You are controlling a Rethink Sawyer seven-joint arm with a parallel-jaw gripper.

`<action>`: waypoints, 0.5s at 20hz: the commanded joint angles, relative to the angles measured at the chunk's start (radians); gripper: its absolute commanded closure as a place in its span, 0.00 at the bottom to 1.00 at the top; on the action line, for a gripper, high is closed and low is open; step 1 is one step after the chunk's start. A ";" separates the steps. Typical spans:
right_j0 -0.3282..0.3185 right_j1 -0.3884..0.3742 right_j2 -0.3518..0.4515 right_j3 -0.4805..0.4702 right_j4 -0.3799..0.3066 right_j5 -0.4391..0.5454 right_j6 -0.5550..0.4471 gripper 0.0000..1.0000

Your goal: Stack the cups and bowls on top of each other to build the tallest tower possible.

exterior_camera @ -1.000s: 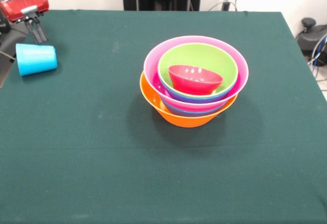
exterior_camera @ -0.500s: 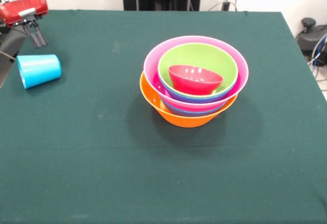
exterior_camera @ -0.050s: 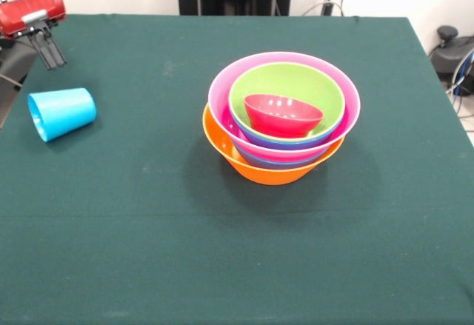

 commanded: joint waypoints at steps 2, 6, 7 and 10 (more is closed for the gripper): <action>-0.031 0.072 -0.017 -0.069 -0.031 0.104 -0.222 1.00; -0.054 0.073 -0.022 -0.059 -0.064 0.107 -0.254 1.00; -0.053 0.079 -0.023 -0.067 -0.056 0.133 -0.269 1.00; -0.042 0.068 -0.040 -0.077 -0.039 0.190 -0.259 1.00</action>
